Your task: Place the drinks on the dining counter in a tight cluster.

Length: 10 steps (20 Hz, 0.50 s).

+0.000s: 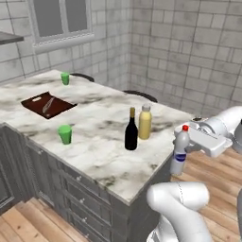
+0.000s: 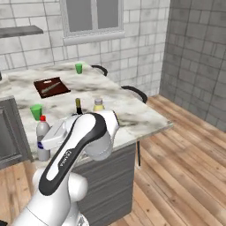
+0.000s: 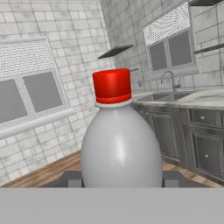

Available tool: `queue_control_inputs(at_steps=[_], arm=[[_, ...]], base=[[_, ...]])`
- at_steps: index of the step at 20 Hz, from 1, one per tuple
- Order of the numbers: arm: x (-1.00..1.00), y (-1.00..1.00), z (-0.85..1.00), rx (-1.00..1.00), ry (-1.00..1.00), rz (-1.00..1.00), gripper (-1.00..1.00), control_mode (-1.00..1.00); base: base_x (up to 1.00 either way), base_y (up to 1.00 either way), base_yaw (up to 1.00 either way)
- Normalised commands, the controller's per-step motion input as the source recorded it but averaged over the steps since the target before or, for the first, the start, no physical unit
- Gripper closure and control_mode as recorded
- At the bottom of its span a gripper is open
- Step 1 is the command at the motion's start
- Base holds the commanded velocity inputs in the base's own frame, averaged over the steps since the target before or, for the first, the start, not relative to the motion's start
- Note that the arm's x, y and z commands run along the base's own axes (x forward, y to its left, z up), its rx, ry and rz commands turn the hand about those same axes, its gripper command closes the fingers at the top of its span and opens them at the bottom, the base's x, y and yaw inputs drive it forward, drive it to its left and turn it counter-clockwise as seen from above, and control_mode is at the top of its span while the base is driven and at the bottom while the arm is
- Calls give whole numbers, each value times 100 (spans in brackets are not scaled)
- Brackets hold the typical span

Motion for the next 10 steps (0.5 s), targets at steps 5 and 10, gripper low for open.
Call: queue_control_inputs(at_steps=[5,10], arm=[[0,0,0,0,0,0,100,100],[0,0,0,0,0,0,100,100]], base=[[29,-100,17],[38,-100,21]])
